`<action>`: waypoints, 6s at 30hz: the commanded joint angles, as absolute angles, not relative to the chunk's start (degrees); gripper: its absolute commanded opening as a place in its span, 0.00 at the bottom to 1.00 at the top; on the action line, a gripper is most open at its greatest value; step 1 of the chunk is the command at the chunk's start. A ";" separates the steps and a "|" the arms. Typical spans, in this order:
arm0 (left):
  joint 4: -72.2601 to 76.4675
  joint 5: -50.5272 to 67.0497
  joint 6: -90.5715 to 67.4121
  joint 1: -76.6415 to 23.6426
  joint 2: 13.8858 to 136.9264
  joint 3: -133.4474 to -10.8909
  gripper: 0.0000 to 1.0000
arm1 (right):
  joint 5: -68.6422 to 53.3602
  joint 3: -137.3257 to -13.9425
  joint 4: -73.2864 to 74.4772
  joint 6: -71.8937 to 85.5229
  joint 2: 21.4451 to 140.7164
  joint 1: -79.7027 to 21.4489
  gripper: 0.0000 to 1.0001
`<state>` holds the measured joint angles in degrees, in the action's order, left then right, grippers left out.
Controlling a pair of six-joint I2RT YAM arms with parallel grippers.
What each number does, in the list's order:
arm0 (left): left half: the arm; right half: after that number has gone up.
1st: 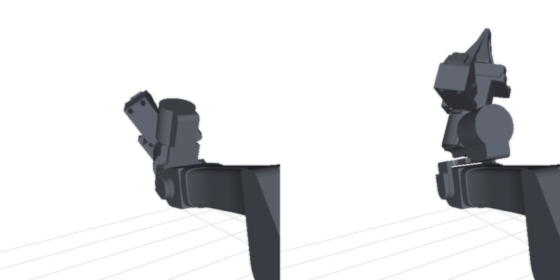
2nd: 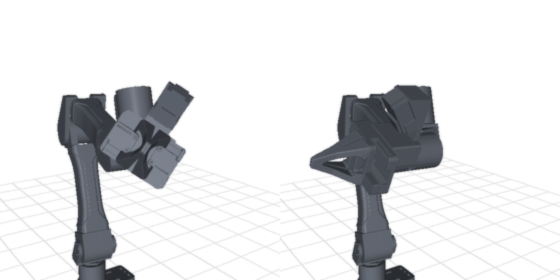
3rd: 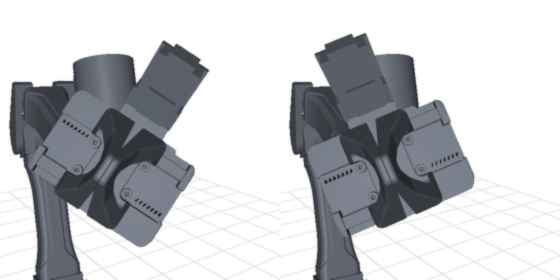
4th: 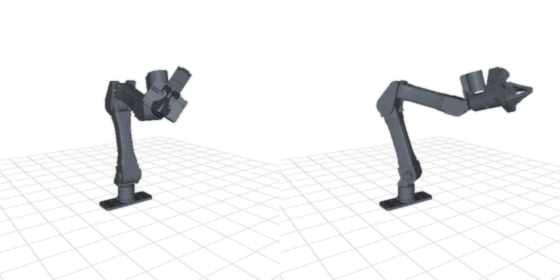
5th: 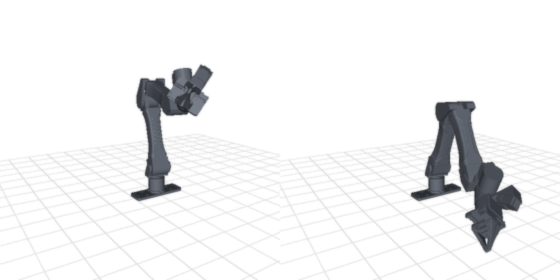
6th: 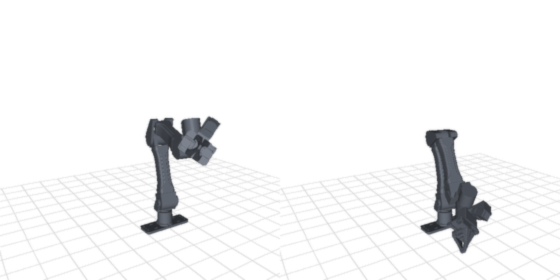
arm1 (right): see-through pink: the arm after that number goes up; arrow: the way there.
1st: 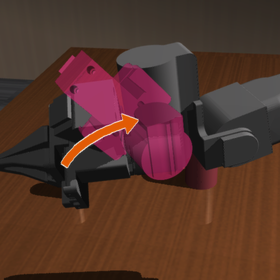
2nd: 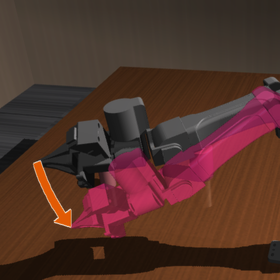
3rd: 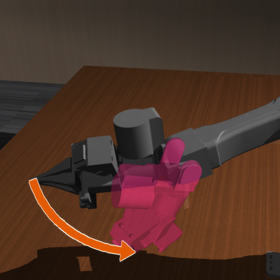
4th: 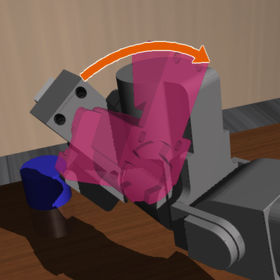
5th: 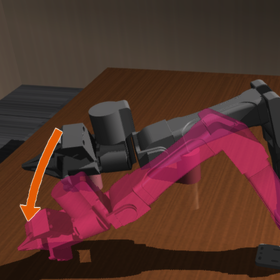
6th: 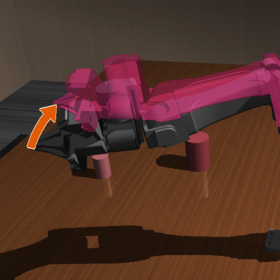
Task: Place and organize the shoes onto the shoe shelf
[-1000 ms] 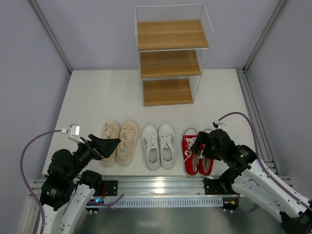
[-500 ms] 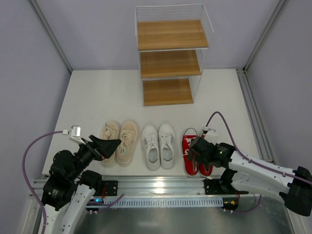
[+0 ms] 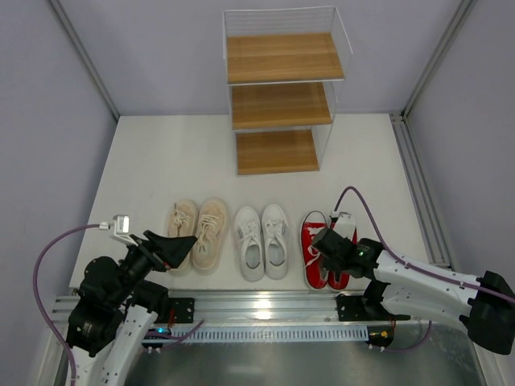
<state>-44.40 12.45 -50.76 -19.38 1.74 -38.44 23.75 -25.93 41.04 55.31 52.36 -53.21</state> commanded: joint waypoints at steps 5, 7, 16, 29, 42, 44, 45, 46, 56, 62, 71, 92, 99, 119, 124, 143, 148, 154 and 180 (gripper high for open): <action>-45.35 11.60 -50.10 -19.25 0.70 -40.69 1.00 | 25.48 -33.90 35.32 41.07 50.80 -54.14 0.04; -45.88 11.43 -49.92 -19.25 0.70 -41.04 1.00 | 27.15 -36.03 36.12 39.03 50.45 -54.14 0.04; -47.55 9.76 -48.78 -19.34 -1.04 -41.84 1.00 | 33.22 -44.29 36.31 30.25 51.41 -54.14 0.04; -48.95 8.35 -47.46 -19.34 -0.62 -43.94 1.00 | 22.96 -56.24 17.51 16.71 70.21 -41.85 0.04; -50.18 8.09 -47.20 -19.34 -0.53 -46.76 1.00 | 16.61 -67.59 2.99 15.11 89.29 -37.09 0.04; -50.54 8.00 -47.20 -19.34 -0.70 -47.02 1.00 | 18.62 -65.93 -3.75 15.47 90.70 -37.09 0.04; -50.62 8.00 -47.28 -19.34 -0.88 -47.11 1.00 | 19.15 -64.87 -6.65 15.47 91.92 -37.09 0.04; -50.80 8.00 -47.29 -19.34 -1.05 -47.20 1.00 | 19.77 -62.43 -13.12 15.03 92.46 -37.09 0.04; -52.91 7.65 -47.29 -19.34 -2.46 -48.34 1.00 | 28.39 -64.50 -24.44 13.45 101.07 -37.09 0.04; -52.91 7.91 -47.29 -19.34 -2.46 -48.16 1.00 | 31.46 -67.32 -25.49 13.18 102.92 -37.18 0.04; -53.26 8.09 -47.11 -19.25 -2.46 -48.25 1.00 | 33.58 -69.34 -28.04 12.92 104.06 -37.00 0.04; -55.55 6.59 -45.53 -19.34 -2.29 -50.01 1.00 | 32.08 -78.40 -26.81 15.20 113.38 -33.93 0.04; -55.46 6.68 -45.62 -19.25 -2.46 -49.75 1.00 | 32.61 -77.87 -26.46 16.17 113.91 -33.66 0.04; -56.60 6.50 -45.09 -19.34 -2.46 -50.71 1.00 | 36.12 -68.74 -33.82 18.02 108.03 -34.54 0.74; -56.60 6.59 -45.17 -19.34 -2.46 -50.89 1.00 | 37.70 -62.41 -38.22 14.78 102.22 -36.56 0.75; -57.66 6.24 -45.44 -19.34 -2.46 -51.16 1.00 | 39.01 -43.53 1.64 34.70 70.86 -55.35 0.77; -55.73 7.73 -45.96 -19.34 -2.46 -49.13 1.00 | 49.02 -35.78 1.14 46.38 64.07 -74.39 0.82; -55.37 8.09 -46.76 -19.25 -2.55 -48.25 1.00 | 64.93 -42.18 11.93 63.78 78.10 -85.07 0.85; -57.39 7.74 -46.93 -19.34 -2.55 -47.64 1.00 | 45.98 -44.82 -1.06 59.94 94.13 -79.89 0.65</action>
